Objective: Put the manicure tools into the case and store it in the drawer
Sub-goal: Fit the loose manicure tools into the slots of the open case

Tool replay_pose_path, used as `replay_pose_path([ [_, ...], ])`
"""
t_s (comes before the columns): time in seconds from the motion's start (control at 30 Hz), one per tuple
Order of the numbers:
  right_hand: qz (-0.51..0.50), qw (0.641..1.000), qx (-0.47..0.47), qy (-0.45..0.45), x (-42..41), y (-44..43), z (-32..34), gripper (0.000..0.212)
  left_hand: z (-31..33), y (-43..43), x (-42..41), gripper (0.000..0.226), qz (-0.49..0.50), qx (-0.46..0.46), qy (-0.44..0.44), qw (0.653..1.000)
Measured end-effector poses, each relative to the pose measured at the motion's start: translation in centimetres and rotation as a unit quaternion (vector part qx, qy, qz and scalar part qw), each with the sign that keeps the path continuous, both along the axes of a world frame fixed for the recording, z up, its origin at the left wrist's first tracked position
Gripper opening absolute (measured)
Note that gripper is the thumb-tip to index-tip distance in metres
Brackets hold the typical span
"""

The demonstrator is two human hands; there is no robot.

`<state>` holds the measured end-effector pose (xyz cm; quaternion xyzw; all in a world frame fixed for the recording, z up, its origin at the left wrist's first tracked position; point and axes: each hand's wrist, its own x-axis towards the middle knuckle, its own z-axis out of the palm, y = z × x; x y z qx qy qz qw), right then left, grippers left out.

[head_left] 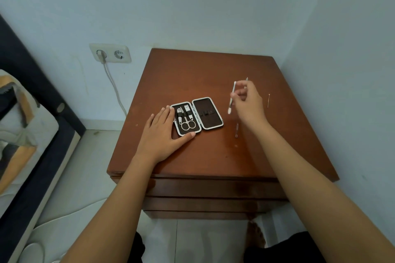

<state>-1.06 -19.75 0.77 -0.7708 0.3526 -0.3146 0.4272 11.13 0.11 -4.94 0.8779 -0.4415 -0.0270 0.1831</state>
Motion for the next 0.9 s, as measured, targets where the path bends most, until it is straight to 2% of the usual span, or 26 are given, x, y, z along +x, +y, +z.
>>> replay_pose_path([
  [0.17, 0.075, 0.997, 0.009, -0.01, 3.9, 0.5, -0.2, 0.038, -0.2, -0.1, 0.1, 0.109, -0.001, -0.007, 0.001, 1.0],
  [0.37, 0.121, 0.992, 0.001, 0.021, 5.8, -0.2, -1.1, 0.032, -0.2, -0.2, 0.2, 0.107, 0.004, -0.012, -0.005, 1.0],
  [0.57, 0.205, 0.965, -0.036, 0.162, 6.4, -0.5, -1.2, 0.032, -0.1, -0.2, 0.0, 0.108, 0.007, -0.025, -0.001, 1.0],
  [0.73, 0.23, 0.934, -0.126, 0.244, 5.8, 0.2, -1.6, 0.034, -0.1, -0.2, 0.0, 0.107, 0.007, -0.029, 0.0, 1.0],
  [0.9, 0.257, 0.906, -0.264, 0.207, 3.0, 1.4, -2.2, 0.037, -0.1, -0.2, 0.0, 0.107, 0.008, -0.032, -0.002, 0.999],
])
